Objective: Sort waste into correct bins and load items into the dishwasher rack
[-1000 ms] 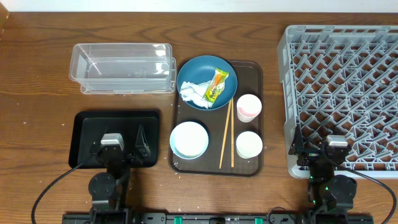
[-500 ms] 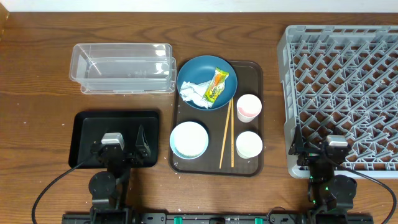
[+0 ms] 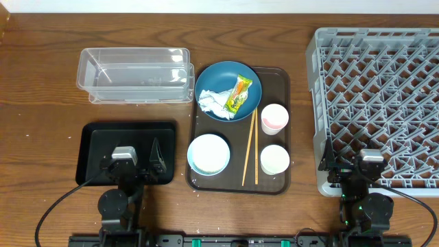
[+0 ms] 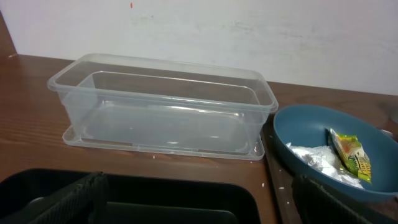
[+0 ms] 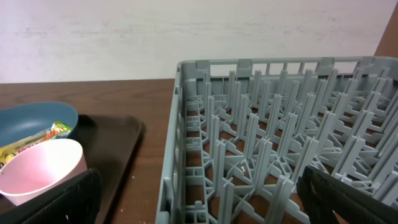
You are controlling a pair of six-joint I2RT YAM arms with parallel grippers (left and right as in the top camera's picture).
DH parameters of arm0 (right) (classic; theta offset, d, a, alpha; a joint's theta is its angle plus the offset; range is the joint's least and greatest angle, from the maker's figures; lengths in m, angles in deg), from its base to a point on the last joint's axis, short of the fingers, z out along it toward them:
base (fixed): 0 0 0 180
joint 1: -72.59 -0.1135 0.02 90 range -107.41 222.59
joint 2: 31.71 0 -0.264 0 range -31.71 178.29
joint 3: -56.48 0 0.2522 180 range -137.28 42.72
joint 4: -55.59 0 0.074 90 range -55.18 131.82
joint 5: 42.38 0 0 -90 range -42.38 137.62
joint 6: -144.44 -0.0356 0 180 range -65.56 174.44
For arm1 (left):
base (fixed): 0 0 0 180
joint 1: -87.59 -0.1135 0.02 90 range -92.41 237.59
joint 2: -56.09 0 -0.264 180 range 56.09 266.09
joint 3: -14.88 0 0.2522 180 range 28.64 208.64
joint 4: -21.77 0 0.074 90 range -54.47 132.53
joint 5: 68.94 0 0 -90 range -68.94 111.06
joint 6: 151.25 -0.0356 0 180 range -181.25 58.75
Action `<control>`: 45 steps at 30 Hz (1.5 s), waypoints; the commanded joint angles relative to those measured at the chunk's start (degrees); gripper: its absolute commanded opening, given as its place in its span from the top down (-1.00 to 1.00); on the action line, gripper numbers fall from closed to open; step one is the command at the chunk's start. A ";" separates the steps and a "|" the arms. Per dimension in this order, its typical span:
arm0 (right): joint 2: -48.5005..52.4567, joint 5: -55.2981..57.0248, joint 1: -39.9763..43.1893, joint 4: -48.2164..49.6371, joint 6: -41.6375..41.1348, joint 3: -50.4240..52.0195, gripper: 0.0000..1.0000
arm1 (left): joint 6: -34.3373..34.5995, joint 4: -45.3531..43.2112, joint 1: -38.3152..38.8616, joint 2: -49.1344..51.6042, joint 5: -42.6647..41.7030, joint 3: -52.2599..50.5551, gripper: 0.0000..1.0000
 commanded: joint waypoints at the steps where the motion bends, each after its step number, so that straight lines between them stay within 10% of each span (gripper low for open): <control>1: -0.22 0.50 -0.48 -0.13 -0.04 0.09 -0.98 | -1.03 2.29 -0.17 0.09 -0.81 -0.66 -0.93; 18: -0.22 -1.33 -0.48 2.12 -5.86 -0.09 -0.99 | 8.87 3.80 -0.24 0.59 -0.63 0.44 -0.94; 28: 6.21 -1.55 -0.48 0.28 -5.62 -8.57 -0.98 | 8.98 7.30 -0.22 19.30 -2.99 15.37 -0.94; 45: 50.16 -1.92 -0.48 -23.58 -3.30 -43.69 -0.99 | -2.45 50.60 -0.22 63.71 -8.59 60.13 -0.94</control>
